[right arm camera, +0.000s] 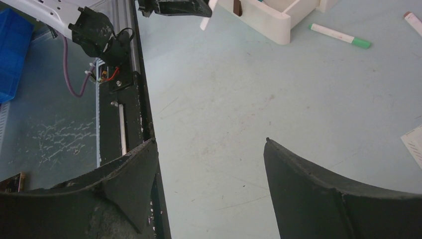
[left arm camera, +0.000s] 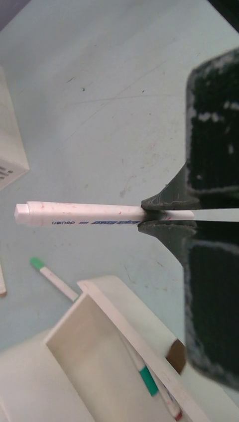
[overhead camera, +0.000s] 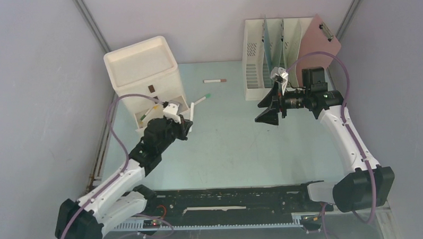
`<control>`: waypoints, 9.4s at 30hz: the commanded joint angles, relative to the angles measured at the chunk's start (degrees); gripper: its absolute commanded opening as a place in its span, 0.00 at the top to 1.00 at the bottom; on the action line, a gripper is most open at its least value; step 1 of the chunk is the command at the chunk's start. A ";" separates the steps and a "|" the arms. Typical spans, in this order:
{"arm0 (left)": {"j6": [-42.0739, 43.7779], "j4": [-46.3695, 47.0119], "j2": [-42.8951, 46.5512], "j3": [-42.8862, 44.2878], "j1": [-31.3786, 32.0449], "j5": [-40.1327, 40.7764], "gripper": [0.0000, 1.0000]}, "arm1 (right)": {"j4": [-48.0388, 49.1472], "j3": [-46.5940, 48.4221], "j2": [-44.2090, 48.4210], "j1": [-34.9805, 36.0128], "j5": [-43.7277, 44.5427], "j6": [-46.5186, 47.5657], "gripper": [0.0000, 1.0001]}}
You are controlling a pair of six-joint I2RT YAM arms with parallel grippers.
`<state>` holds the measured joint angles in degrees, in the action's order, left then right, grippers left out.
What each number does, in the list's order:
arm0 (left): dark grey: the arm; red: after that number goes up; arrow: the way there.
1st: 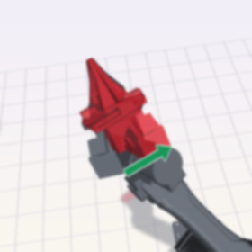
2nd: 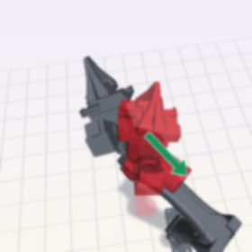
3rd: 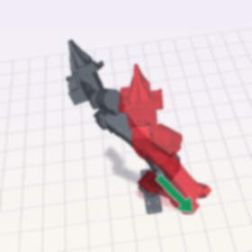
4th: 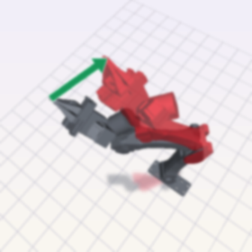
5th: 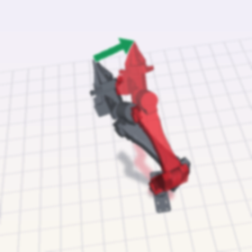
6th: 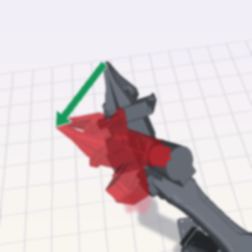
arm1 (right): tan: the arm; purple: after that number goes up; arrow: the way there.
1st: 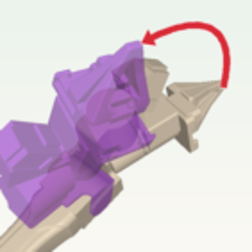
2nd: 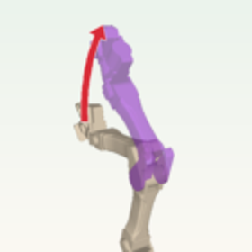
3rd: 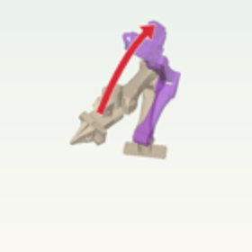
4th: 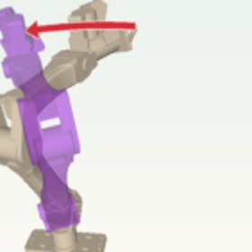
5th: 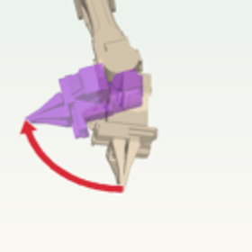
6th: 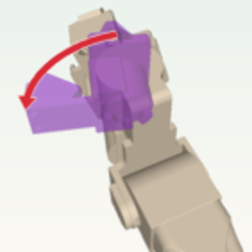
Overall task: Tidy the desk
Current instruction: Place the stationery in the drawer, then pick up the stationery from the center of the board.
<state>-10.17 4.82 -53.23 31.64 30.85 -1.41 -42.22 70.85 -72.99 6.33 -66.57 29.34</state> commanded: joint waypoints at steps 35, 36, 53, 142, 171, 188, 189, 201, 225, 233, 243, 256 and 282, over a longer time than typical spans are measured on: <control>-60.41 31.13 1.92 -18.52 -33.82 -2.59 0.99 | -0.09 -0.10 0.68 -0.66 -1.46 0.94 0.12; -61.72 30.56 1.27 -18.29 -34.06 -1.61 0.99 | -0.11 -0.10 0.66 -0.62 -1.60 0.97 0.12; -69.23 24.72 -10.72 -9.60 -37.10 -2.32 0.44 | -0.13 -0.10 0.82 -0.64 -1.66 1.02 0.11; 20.46 -41.34 -51.95 64.78 0.86 18.26 0.00 | -0.57 -0.03 1.87 -0.83 -1.79 1.59 0.11; 35.34 -59.60 -83.45 95.96 -4.42 4.35 0.45 | -0.81 -0.10 2.50 -0.89 -1.64 2.01 0.11; 35.91 -60.67 -86.73 96.44 -6.85 1.86 0.52 | -0.84 -0.08 2.19 -0.88 -1.55 1.96 0.11; 35.97 -60.91 -86.77 96.48 -6.86 1.85 0.52 | -0.81 -0.10 2.22 -0.88 -1.55 1.99 0.11; 35.71 -62.83 -88.03 97.14 -6.17 2.24 0.65 | -0.77 -0.07 2.98 -1.12 -2.14 1.95 0.11; 38.47 -54.41 -80.12 94.66 -5.40 11.41 0.39 | -0.94 -0.04 4.05 -1.54 -3.00 1.87 0.11; 45.35 -56.03 -83.34 95.89 -6.06 8.45 0.45 | -1.07 -0.09 4.37 -2.28 -4.26 1.90 0.11; 51.21 -59.79 -87.63 95.83 -6.32 5.19 0.49 | -0.87 -0.09 5.29 -2.79 -4.68 1.61 0.11; 51.83 -63.65 -88.18 94.38 -6.79 0.04 0.82 | -0.83 -0.10 6.65 -3.36 -5.49 1.33 0.10; 35.56 -44.94 -65.04 73.97 1.04 -1.13 1.00 | -1.11 -0.14 7.94 -4.15 -6.43 1.56 0.10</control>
<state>29.45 -46.15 -125.97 110.26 32.08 -2.00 -43.05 70.85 -66.70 2.59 -71.24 30.63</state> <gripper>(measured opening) 0.064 0.898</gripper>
